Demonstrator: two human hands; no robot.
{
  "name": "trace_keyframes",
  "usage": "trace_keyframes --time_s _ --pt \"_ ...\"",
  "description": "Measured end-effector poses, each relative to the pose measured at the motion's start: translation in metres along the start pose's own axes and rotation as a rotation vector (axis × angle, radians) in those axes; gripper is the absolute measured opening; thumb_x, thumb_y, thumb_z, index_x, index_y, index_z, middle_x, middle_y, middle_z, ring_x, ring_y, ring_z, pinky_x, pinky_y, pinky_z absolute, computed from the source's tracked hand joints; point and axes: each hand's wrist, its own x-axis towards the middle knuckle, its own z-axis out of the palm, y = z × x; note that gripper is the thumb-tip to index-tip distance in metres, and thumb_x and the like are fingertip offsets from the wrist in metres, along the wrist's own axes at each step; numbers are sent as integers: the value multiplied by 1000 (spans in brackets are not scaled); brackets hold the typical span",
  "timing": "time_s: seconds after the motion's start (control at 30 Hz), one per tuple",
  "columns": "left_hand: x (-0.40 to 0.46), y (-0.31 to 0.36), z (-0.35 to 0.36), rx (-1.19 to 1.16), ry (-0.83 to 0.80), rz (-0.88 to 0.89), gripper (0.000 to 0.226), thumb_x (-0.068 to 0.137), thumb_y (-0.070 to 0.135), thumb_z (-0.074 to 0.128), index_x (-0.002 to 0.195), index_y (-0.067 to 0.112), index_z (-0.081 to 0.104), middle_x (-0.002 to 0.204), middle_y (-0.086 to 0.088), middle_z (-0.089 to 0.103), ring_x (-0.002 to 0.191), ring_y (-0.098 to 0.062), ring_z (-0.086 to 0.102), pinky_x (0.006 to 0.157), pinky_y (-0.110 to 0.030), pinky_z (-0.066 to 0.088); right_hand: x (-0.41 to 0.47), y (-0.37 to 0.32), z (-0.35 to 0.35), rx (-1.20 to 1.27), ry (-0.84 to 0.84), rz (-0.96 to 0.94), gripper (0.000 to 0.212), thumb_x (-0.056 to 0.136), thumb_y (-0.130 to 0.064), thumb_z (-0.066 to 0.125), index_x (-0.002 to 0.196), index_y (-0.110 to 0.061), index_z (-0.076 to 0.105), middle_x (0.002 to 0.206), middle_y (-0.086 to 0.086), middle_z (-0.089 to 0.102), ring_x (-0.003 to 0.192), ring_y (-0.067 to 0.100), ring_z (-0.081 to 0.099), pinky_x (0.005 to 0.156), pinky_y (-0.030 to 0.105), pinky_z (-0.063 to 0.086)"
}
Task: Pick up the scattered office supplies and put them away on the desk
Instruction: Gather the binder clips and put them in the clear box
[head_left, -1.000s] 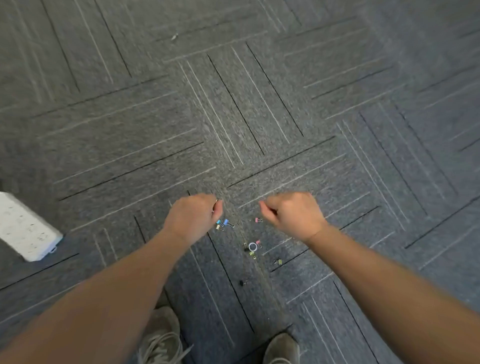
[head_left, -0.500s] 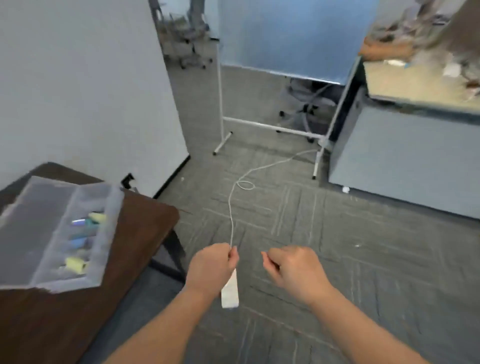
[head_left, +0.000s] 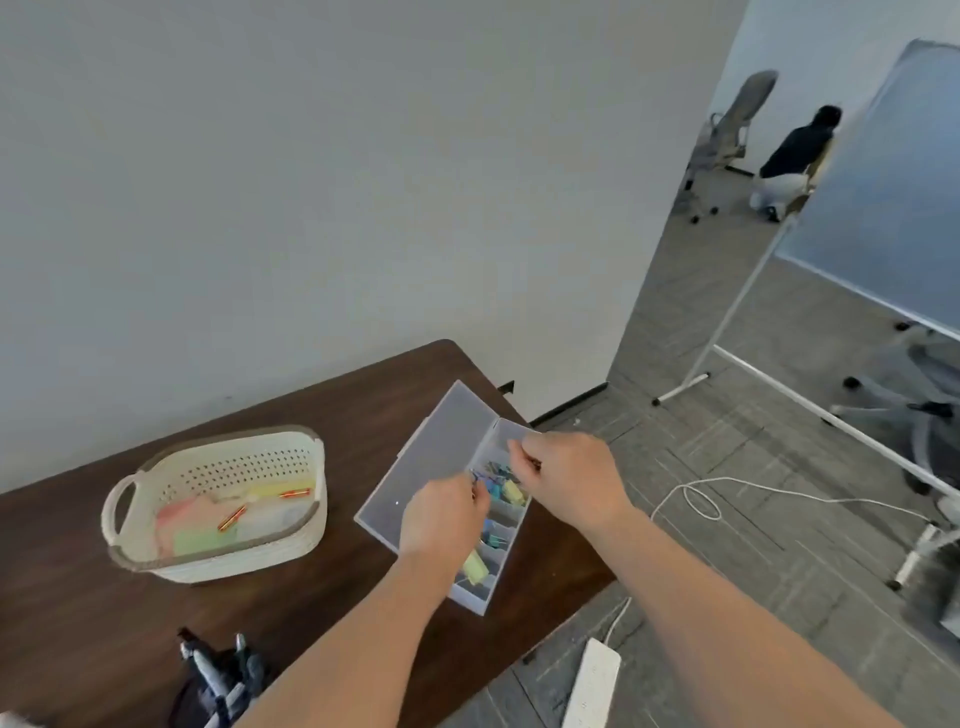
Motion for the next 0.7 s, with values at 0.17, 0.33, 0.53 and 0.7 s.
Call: trace_keyframes --time_s 0.17,0.33,0.53,0.7 --pt "7 -24 21 42 -28 -140 40 98 32 38 61 21 45 60 2 53 51 -10 52 51 -21 42 22 3 64 113 -199 -85 41 90 -33 41 53 -20 28 44 -5 22 35 16 23 38 22 19" --pt "16 -17 51 62 -94 -317 33 99 32 38 73 20 54 68 0 62 58 -12 61 62 -26 55 26 28 113 209 -376 -206 43 94 -28 53 57 -24 30 44 -10 20 36 6 24 43 15 12" --pt "27 -8 75 70 -99 -480 22 97 29 45 76 23 48 67 4 56 52 -9 51 52 -21 43 33 44 147 316 -459 -288 42 93 -27 55 57 -22 34 46 -10 27 39 8 30 42 19 20" --pt "21 -5 87 -1 -8 -521 29 97 34 43 69 26 45 67 8 50 52 -4 47 47 -15 34 28 42 159 424 -530 -286 40 97 -28 50 61 -25 35 49 -13 26 42 3 31 48 13 16"
